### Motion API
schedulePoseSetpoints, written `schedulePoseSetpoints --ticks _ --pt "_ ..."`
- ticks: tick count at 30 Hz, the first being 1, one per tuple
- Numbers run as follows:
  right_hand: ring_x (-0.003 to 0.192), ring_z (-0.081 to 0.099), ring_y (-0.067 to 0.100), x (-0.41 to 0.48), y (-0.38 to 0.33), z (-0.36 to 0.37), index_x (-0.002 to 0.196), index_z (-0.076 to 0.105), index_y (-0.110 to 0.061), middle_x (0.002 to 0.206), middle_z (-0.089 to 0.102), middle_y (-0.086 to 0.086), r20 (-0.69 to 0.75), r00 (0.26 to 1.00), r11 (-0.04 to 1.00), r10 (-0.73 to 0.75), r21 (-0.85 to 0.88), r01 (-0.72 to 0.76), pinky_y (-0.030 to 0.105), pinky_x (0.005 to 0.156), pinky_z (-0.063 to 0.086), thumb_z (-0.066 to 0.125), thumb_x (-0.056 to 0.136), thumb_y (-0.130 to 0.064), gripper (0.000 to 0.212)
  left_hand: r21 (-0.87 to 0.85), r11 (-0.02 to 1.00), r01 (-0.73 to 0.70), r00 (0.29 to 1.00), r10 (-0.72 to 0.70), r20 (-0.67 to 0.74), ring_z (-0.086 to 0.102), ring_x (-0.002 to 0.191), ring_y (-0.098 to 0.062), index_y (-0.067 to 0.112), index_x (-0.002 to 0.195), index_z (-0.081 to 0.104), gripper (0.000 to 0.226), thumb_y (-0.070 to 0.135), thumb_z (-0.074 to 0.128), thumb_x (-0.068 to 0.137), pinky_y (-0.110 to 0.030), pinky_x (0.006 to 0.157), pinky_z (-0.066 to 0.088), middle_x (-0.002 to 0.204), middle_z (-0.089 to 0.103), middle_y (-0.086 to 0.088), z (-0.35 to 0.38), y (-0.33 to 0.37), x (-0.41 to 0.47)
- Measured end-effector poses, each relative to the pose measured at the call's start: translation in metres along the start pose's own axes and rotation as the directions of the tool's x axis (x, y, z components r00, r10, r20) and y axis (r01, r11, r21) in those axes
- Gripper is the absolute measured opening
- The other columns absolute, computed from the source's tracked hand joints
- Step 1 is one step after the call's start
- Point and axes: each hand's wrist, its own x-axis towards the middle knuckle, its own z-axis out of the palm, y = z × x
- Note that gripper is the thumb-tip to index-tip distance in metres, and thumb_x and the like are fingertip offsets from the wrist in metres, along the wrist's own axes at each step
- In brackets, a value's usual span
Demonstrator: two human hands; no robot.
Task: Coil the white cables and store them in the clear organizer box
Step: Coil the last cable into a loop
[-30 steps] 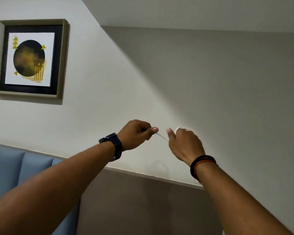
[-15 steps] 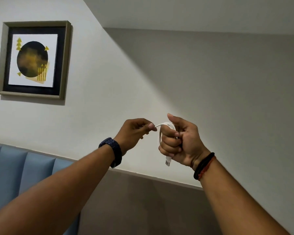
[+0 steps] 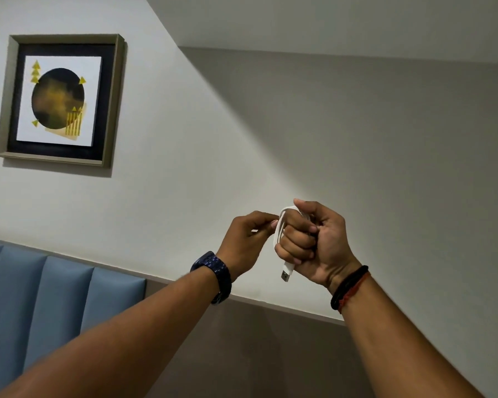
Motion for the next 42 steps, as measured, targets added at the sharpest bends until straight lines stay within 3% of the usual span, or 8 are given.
schedulePoseSetpoints --ticks 4,8,12,19,25,30,34,42 --pt "0.031 0.011 0.016 0.000 0.000 -0.004 0.048 0.022 -0.018 0.036 0.014 -0.002 -0.028 0.999 1.000 -0.019 -0.007 0.019 0.024 0.040 0.015 0.037 0.087 -0.029 0.043 -0.159 0.983 0.091 0.996 -0.091 0.008 0.066 0.067 0.001 0.018 0.085 0.073 0.020 0.009 0.057 0.092 -0.010 0.062 0.050 0.070 0.072 0.012 0.002 0.005 -0.001" --pt "0.031 0.010 0.016 -0.002 0.001 -0.009 0.049 0.020 -0.018 0.036 0.013 -0.001 -0.101 0.994 0.998 -0.047 -0.035 0.044 0.023 0.039 0.015 0.034 0.087 -0.026 0.042 -0.303 0.931 0.204 0.979 -0.197 0.053 0.072 0.085 -0.018 0.012 0.093 0.075 0.017 0.012 0.057 0.092 -0.025 0.075 0.057 0.089 0.076 -0.004 0.002 0.007 0.000" --pt "0.030 0.011 0.016 -0.004 0.002 -0.013 0.049 0.021 -0.018 0.036 0.014 -0.001 -0.122 0.991 0.997 -0.062 -0.047 0.057 0.021 0.038 0.018 0.034 0.087 -0.025 0.041 -0.360 0.900 0.245 0.969 -0.223 0.105 0.072 0.087 -0.021 0.008 0.093 0.074 0.015 0.014 0.061 0.089 -0.024 0.076 0.057 0.091 0.076 -0.008 0.000 0.007 0.000" --pt "0.030 0.011 0.015 -0.005 0.006 -0.016 0.050 0.021 -0.018 0.037 0.015 -0.002 -0.108 0.993 0.998 -0.047 -0.053 0.042 0.022 0.038 0.019 0.039 0.085 -0.025 0.040 -0.191 0.946 0.262 0.946 -0.213 0.245 0.069 0.094 -0.022 0.000 0.107 0.068 0.022 0.012 0.056 0.093 -0.031 0.087 0.056 0.103 0.072 -0.017 0.001 0.009 0.002" --pt "0.030 0.018 0.015 -0.005 0.002 -0.022 0.049 0.032 -0.018 0.035 0.021 -0.003 -0.144 0.989 0.997 -0.025 -0.081 0.013 0.025 0.041 0.026 0.039 0.088 -0.025 0.040 0.039 0.983 0.179 0.965 -0.183 0.189 0.065 0.073 -0.018 0.005 0.080 0.063 0.021 0.011 0.050 0.095 -0.021 0.071 0.056 0.074 0.063 -0.006 0.008 0.016 0.006" --pt "0.041 0.043 0.016 -0.007 -0.003 -0.025 0.062 0.050 -0.014 0.041 0.035 -0.003 -0.181 0.981 0.977 0.068 -0.189 -0.103 0.029 0.055 0.044 0.047 0.093 -0.034 0.037 0.137 0.974 0.180 0.974 -0.196 0.117 0.062 0.074 -0.040 0.003 0.085 0.061 0.021 0.007 0.042 0.094 -0.050 0.079 0.055 0.084 0.069 -0.025 0.016 0.007 0.008" --pt "0.057 0.055 0.020 -0.009 -0.003 -0.024 0.069 0.057 -0.013 0.046 0.040 -0.002 -0.219 0.974 0.968 0.057 -0.228 -0.108 0.029 0.066 0.049 0.053 0.089 -0.039 0.034 0.109 0.966 0.232 0.968 -0.241 0.072 0.053 0.066 -0.028 0.019 0.073 0.056 0.030 0.000 0.039 0.088 -0.041 0.069 0.048 0.087 0.069 -0.026 0.021 0.008 0.009" --pt "0.072 0.058 0.020 -0.018 -0.007 -0.023 0.068 0.052 -0.008 0.056 0.038 0.005 -0.282 0.959 0.973 0.027 -0.212 -0.090 0.030 0.078 0.054 0.052 0.090 -0.032 0.033 0.185 0.960 0.209 0.971 -0.227 0.081 0.054 0.068 -0.020 0.010 0.084 0.063 0.022 0.009 0.044 0.095 -0.034 0.068 0.048 0.069 0.060 -0.002 0.019 0.004 0.013"
